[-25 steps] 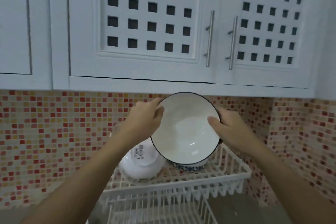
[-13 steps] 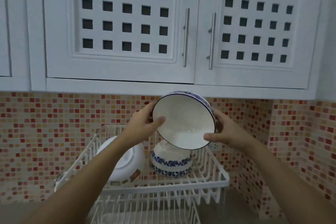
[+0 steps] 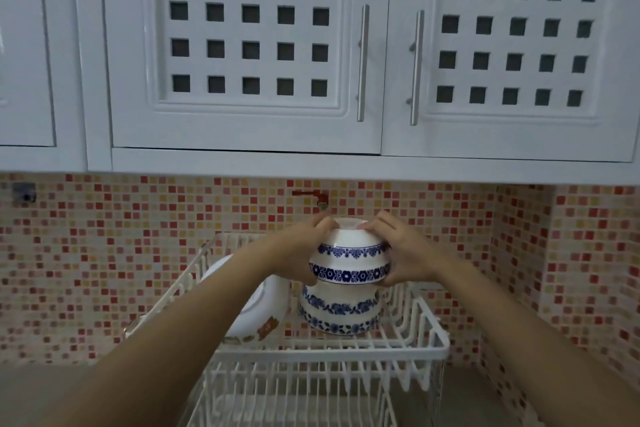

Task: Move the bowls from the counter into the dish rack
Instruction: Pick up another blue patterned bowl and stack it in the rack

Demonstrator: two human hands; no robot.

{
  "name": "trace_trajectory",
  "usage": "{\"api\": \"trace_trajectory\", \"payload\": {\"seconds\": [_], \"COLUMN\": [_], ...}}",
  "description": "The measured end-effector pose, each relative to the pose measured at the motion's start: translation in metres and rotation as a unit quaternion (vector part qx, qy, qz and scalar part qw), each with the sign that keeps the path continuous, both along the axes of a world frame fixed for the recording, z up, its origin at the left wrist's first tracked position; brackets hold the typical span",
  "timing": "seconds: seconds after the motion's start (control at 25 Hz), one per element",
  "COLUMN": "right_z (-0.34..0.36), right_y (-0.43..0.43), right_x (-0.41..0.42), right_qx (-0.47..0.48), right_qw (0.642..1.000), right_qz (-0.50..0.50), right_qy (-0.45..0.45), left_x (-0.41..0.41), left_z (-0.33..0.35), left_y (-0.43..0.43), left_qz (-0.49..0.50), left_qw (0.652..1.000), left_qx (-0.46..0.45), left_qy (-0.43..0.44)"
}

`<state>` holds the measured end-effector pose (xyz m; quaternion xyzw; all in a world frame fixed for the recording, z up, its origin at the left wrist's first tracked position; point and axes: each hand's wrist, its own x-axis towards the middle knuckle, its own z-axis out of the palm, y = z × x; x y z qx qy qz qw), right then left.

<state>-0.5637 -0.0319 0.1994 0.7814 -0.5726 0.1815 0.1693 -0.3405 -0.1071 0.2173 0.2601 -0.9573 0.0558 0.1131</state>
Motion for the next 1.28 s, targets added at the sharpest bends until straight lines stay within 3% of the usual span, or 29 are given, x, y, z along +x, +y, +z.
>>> {"api": "trace_trajectory", "payload": {"seconds": [0.32, 0.76, 1.12, 1.28], "right_z": [-0.029, -0.036, -0.033, -0.018], "right_y": [-0.019, -0.023, -0.015, -0.008], "right_x": [-0.005, 0.002, 0.012, 0.019], "right_qx": [0.055, 0.087, 0.108, 0.145], "right_qw": [0.998, 0.989, 0.984, 0.977], "right_qz": [-0.002, -0.031, -0.063, -0.129], "right_qy": [0.011, 0.118, 0.13, 0.084], "left_x": [-0.02, -0.029, -0.028, -0.007], "left_z": [-0.033, -0.055, -0.058, -0.039], "left_y": [-0.008, -0.004, 0.008, 0.006], "left_qz": [0.042, 0.077, 0.108, 0.098], "left_qw": [0.998, 0.991, 0.986, 0.994], "left_qx": [-0.034, -0.056, -0.055, -0.026], "left_qy": [-0.039, -0.092, -0.112, -0.036]}}
